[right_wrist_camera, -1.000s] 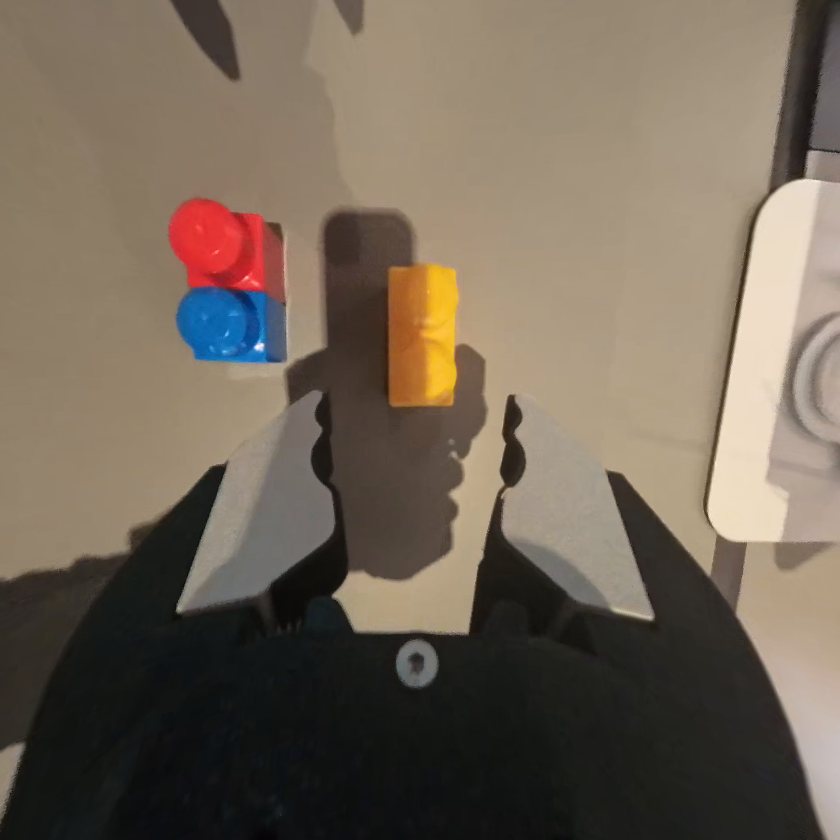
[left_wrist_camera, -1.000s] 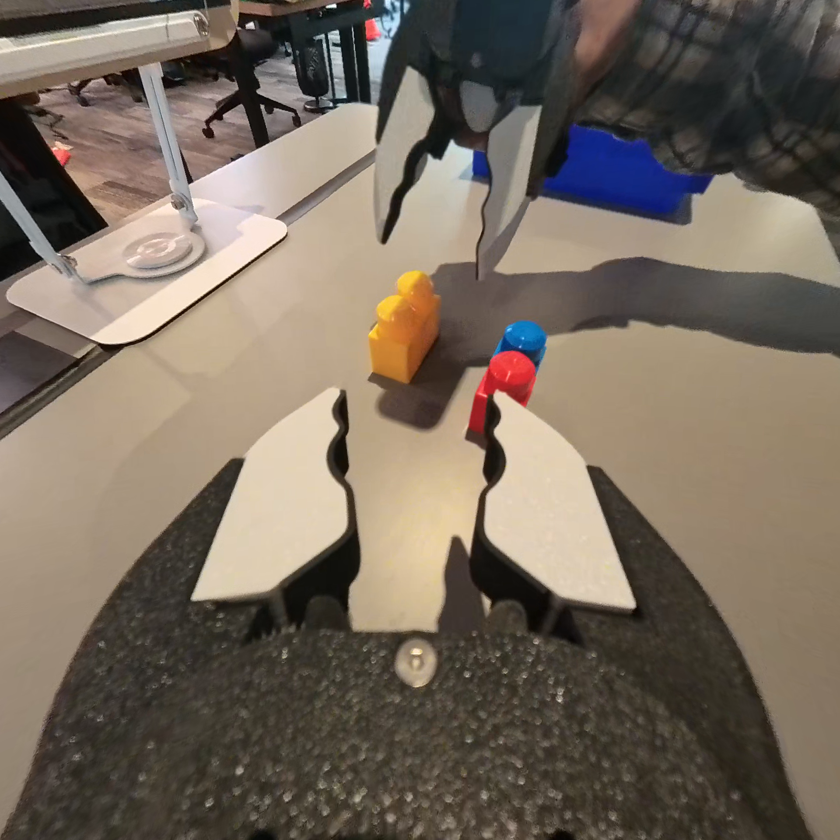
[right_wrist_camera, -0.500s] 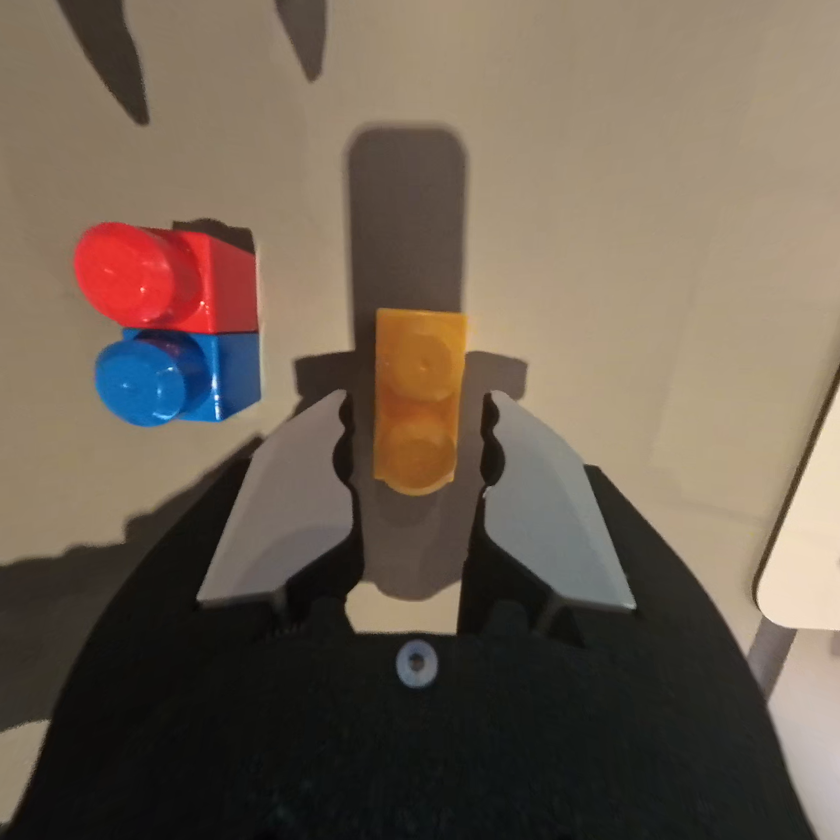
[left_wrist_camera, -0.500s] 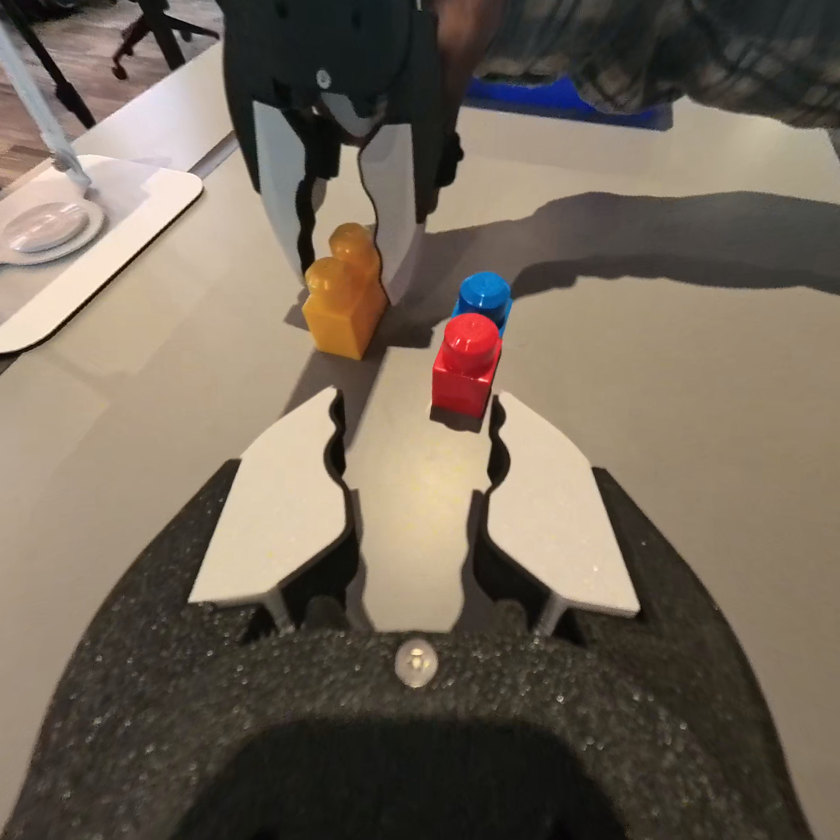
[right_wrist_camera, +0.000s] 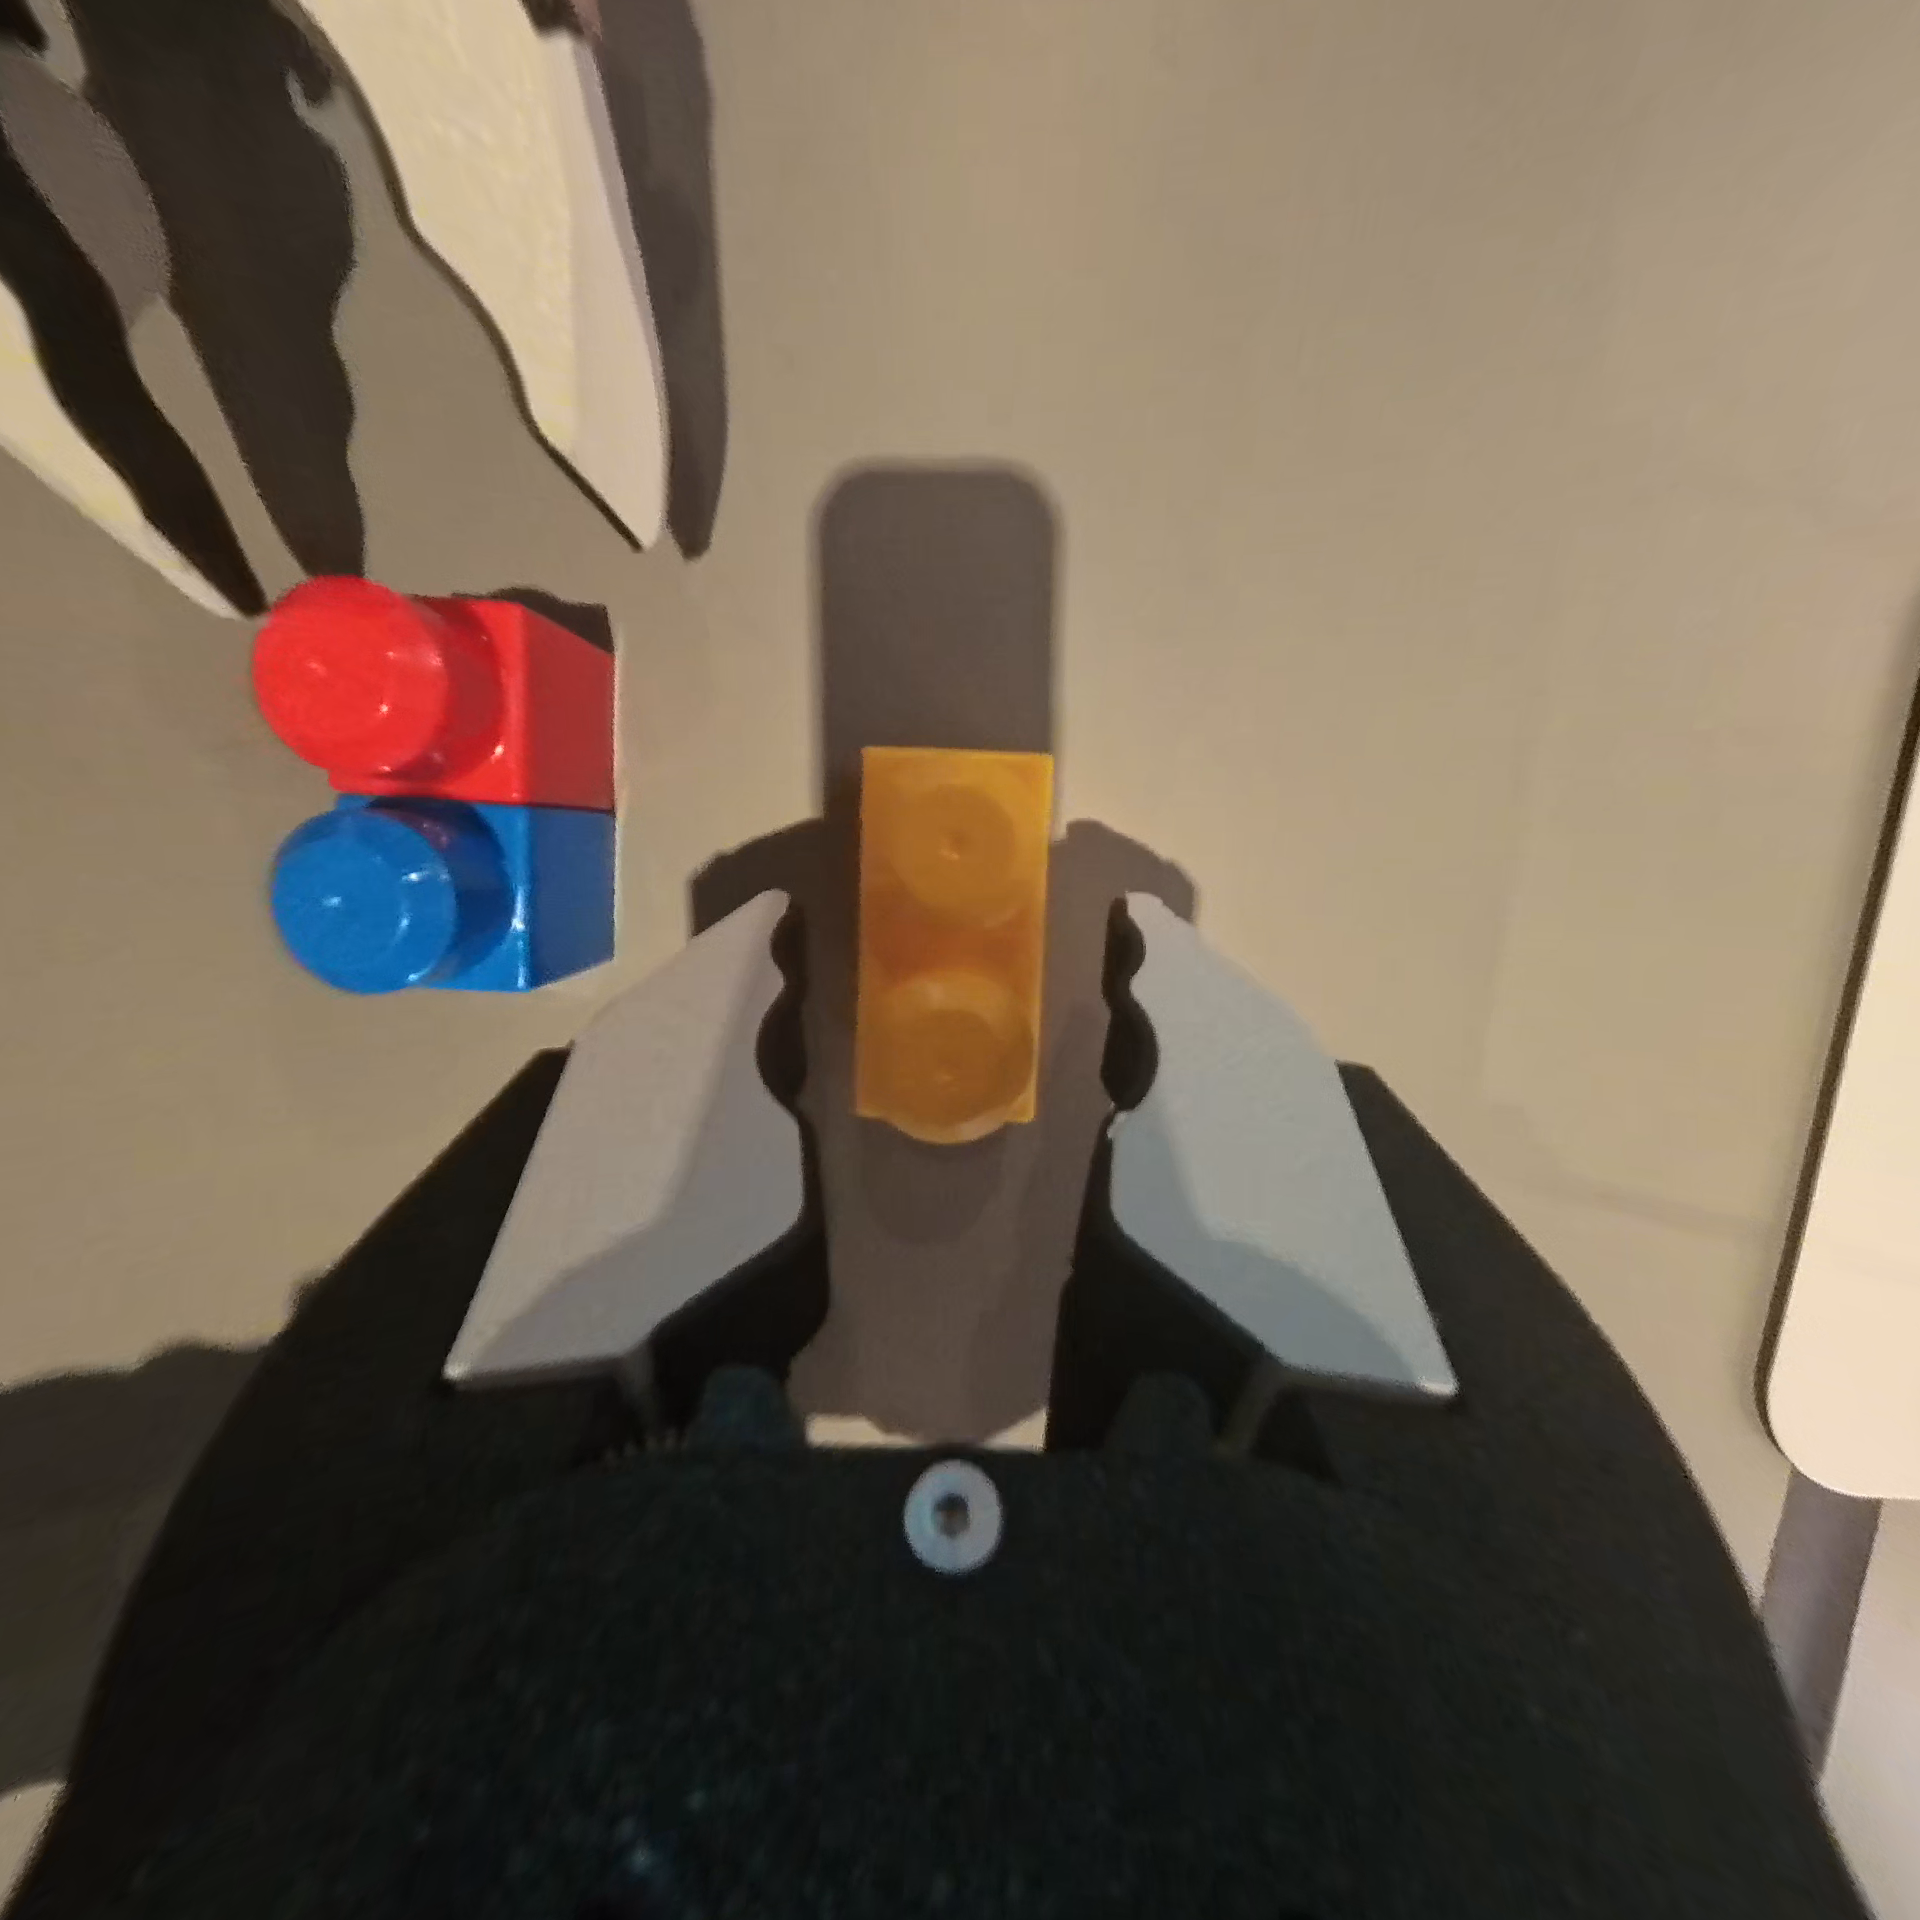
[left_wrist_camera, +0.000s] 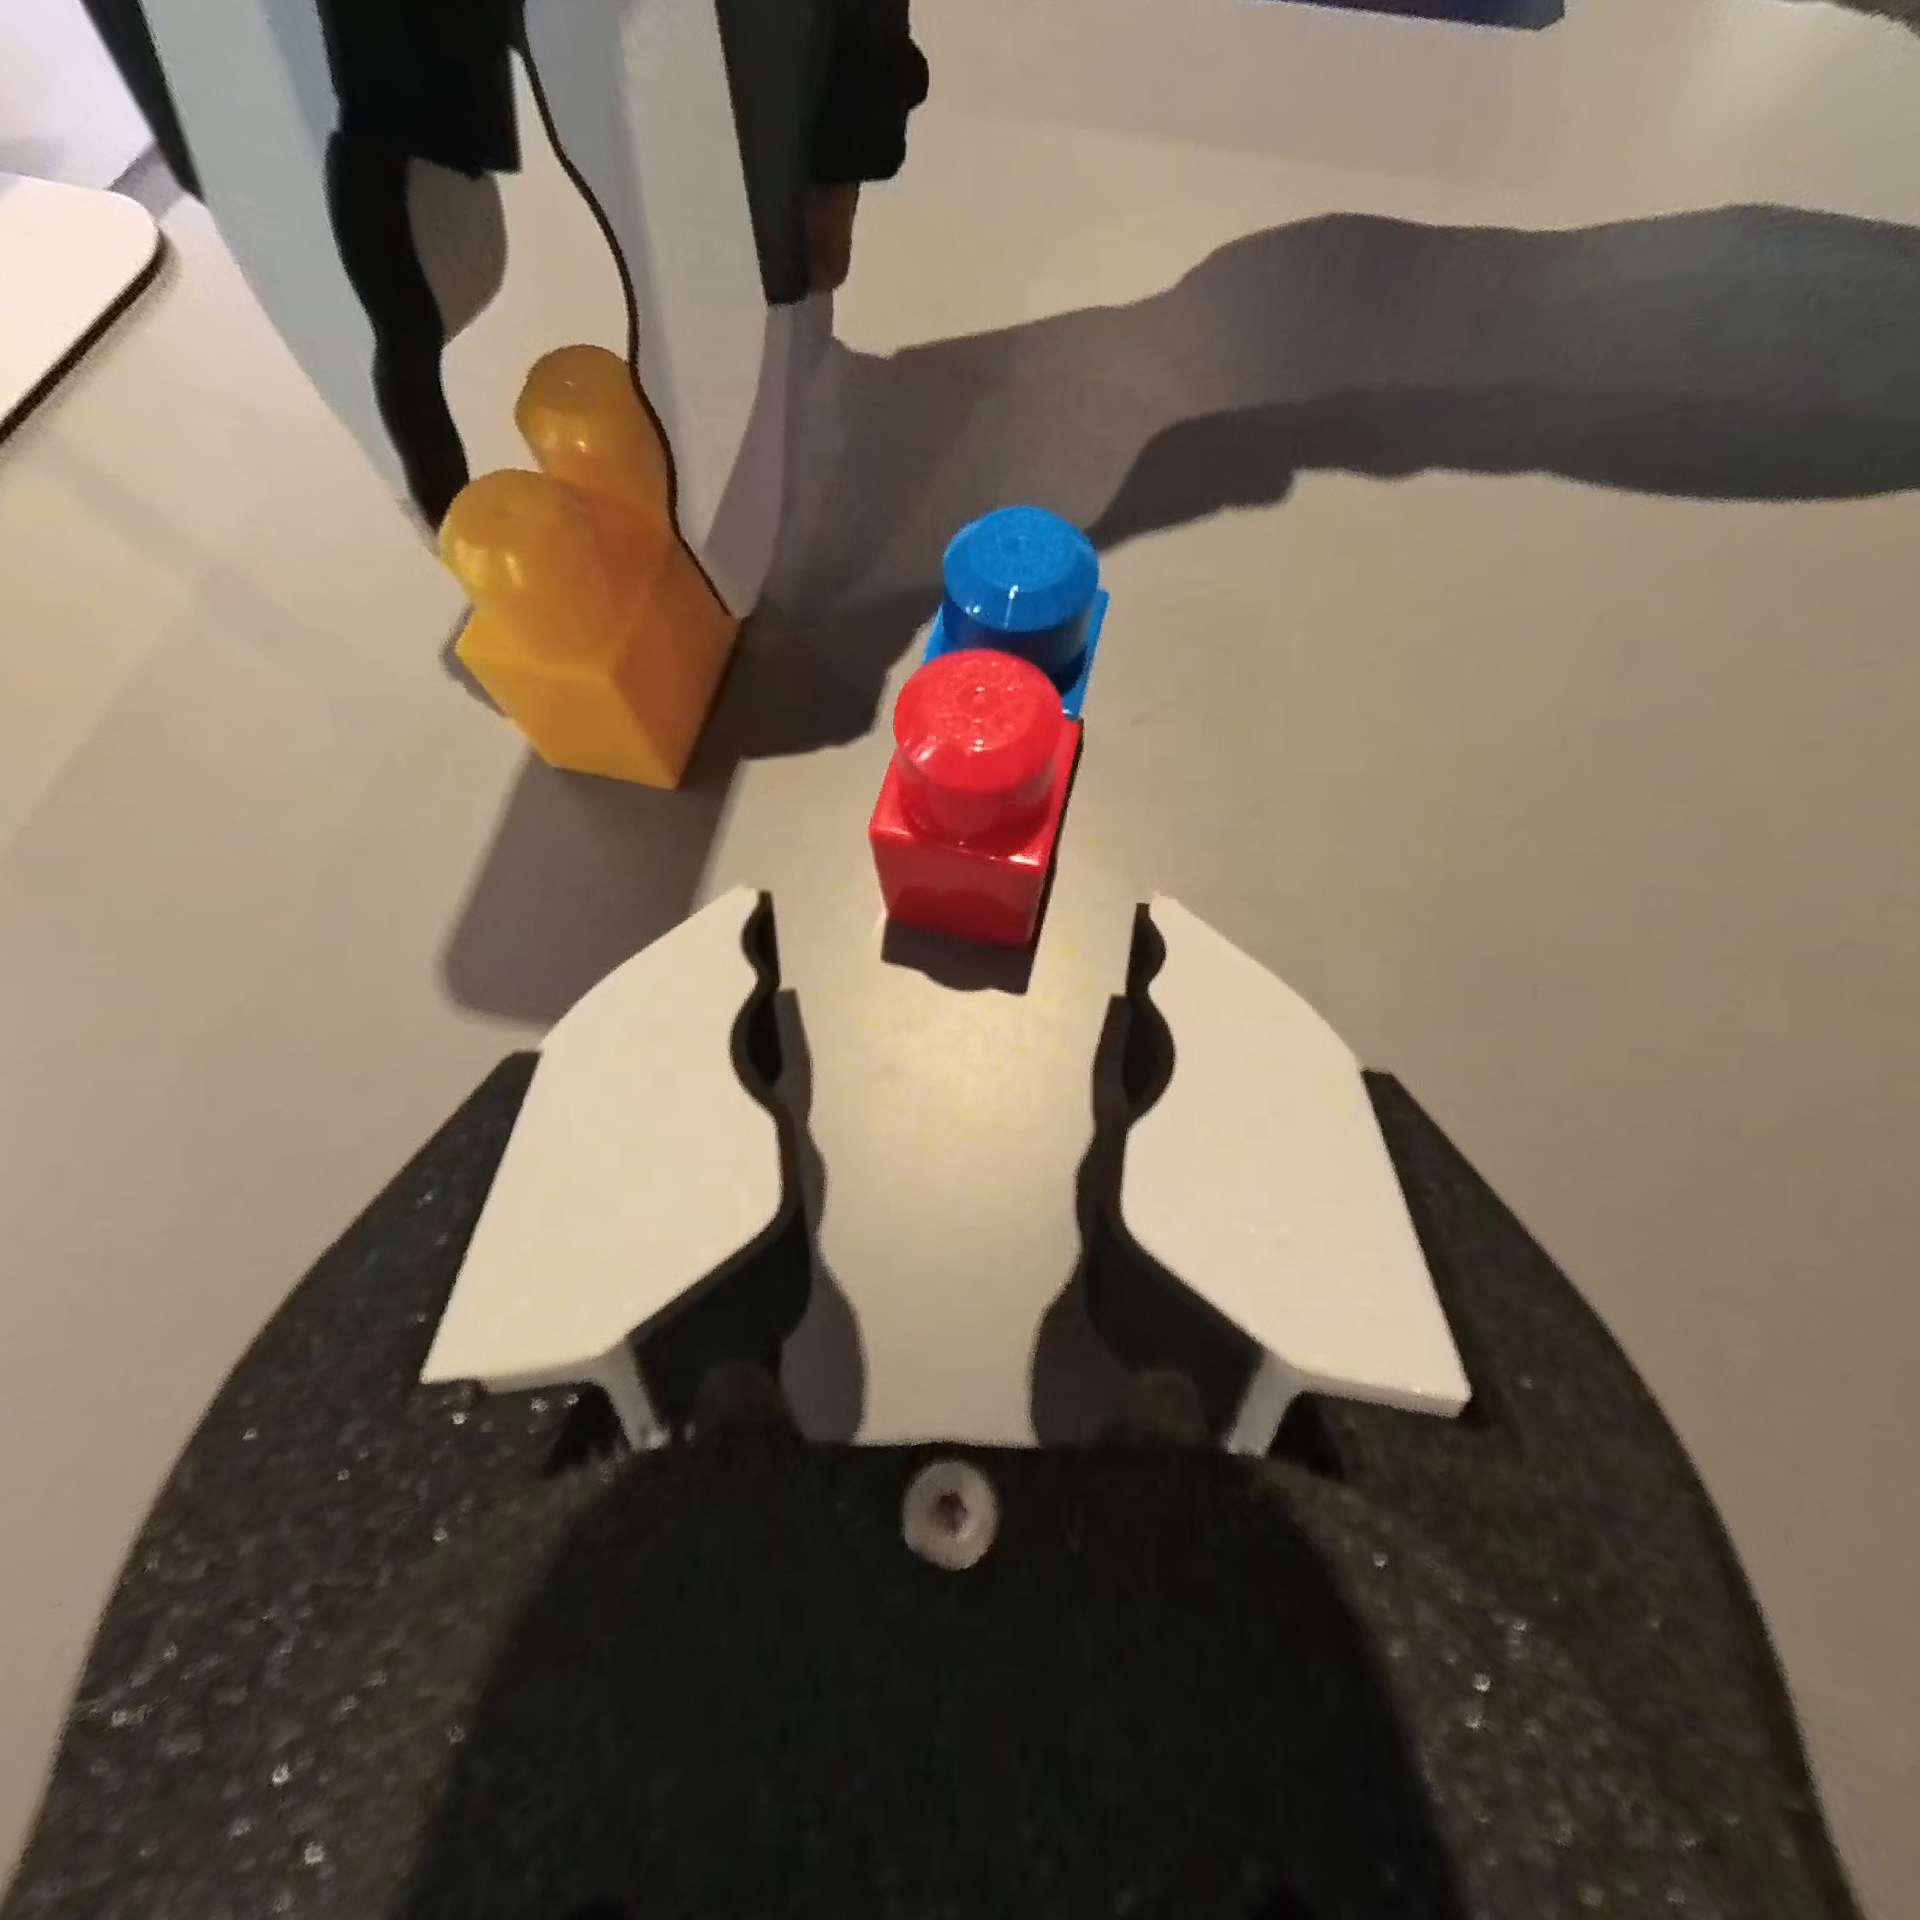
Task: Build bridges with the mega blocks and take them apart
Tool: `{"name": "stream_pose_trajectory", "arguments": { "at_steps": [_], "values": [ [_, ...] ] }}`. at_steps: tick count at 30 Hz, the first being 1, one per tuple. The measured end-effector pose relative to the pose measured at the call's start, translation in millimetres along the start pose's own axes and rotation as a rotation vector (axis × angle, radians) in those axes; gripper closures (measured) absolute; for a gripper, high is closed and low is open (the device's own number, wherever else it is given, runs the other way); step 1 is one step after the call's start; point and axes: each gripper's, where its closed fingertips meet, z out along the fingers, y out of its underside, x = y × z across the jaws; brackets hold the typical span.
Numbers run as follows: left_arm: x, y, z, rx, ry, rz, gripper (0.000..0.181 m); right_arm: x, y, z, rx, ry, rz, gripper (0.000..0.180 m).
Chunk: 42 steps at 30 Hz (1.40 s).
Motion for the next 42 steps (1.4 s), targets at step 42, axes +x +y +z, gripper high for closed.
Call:
{"name": "stream_pose_trajectory", "arguments": {
  "at_steps": [42],
  "values": [
    [-8, -27, -21, 0.177, -0.045, -0.026, 0.096, 3, 3, -47, 0.34, 0.127, 0.098, 0.119]
  ]
}}
